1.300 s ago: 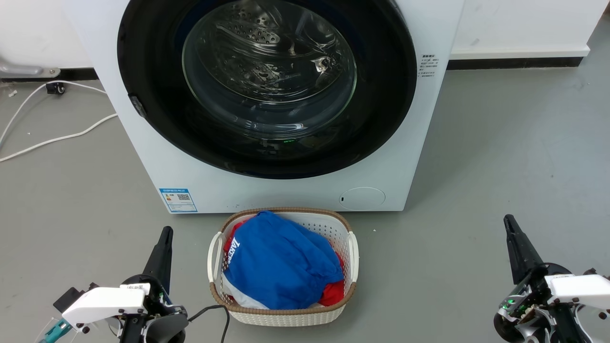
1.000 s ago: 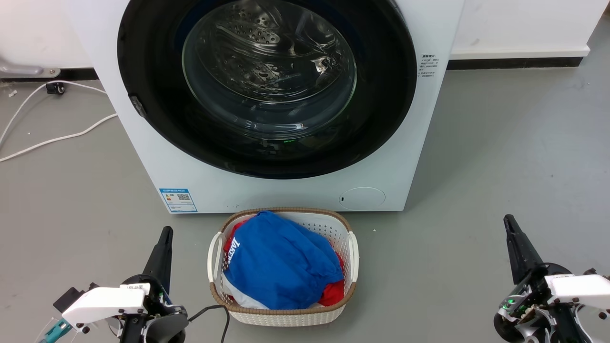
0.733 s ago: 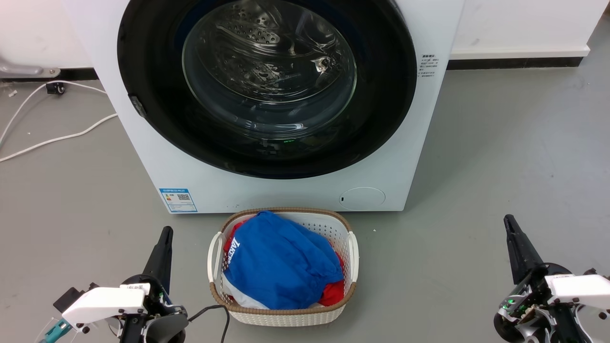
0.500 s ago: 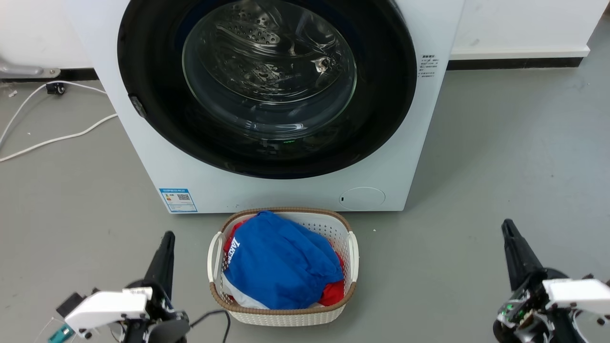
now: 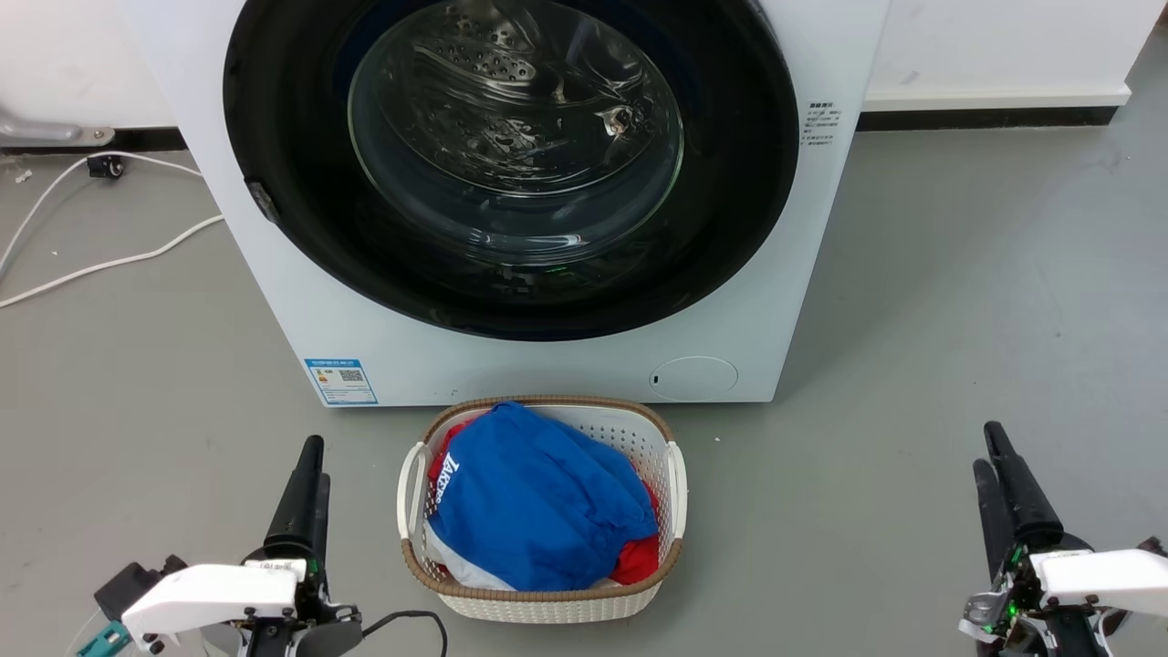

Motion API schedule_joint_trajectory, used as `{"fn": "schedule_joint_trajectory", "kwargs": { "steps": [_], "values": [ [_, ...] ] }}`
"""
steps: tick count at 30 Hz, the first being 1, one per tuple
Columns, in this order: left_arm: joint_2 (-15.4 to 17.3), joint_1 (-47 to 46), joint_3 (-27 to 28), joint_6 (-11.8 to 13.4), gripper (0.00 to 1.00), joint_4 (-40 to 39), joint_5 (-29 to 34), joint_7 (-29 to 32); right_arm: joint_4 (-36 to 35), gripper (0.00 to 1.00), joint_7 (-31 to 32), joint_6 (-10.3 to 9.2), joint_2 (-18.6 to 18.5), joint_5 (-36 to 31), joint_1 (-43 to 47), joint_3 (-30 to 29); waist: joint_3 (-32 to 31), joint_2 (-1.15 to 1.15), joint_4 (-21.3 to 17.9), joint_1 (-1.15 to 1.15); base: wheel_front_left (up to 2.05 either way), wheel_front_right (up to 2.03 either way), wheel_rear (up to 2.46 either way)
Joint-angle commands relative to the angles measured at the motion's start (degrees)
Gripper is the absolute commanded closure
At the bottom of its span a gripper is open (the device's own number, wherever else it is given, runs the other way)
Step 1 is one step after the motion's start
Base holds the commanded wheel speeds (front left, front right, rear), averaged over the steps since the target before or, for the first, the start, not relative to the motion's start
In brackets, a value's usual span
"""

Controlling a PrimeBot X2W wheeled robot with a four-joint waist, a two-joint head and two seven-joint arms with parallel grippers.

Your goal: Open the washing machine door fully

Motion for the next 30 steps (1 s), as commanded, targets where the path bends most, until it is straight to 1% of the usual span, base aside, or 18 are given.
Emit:
{"fn": "schedule_joint_trajectory", "kwargs": {
  "steps": [1,12,13,25,30],
  "values": [
    [0.1,-0.9,-0.2,0.6,0.0,-2.3,3.4,-0.8,-2.5,0.0,-0.9,0.09,-0.1,-4.1,-0.4,-0.2,0.1,0.0,0.0,0.0,0.0,0.0,0.0],
    [0.1,-0.4,-2.8,4.5,0.0,-6.7,19.0,-3.6,-8.4,0.0,-3.5,0.09,-0.1,-20.5,0.9,0.9,0.3,0.0,0.0,0.0,0.0,0.0,0.0],
    [0.1,-0.4,-2.8,4.5,0.0,-6.7,19.0,-3.6,-8.4,0.0,-3.5,0.09,-0.1,-20.5,0.9,0.9,0.3,0.0,0.0,0.0,0.0,0.0,0.0],
    [0.6,0.4,-6.5,8.2,0.0,-8.5,33.9,-6.2,-12.5,0.0,-6.1,0.1,0.0,-37.6,2.6,2.9,0.4,0.0,0.0,0.0,0.0,0.0,0.0],
    [1.2,0.6,-8.0,9.9,0.0,-9.5,38.3,-7.2,-13.8,0.0,-7.1,0.11,0.0,-42.5,3.2,3.2,0.3,0.0,-0.1,0.0,0.0,0.0,0.0]
  ]
}}
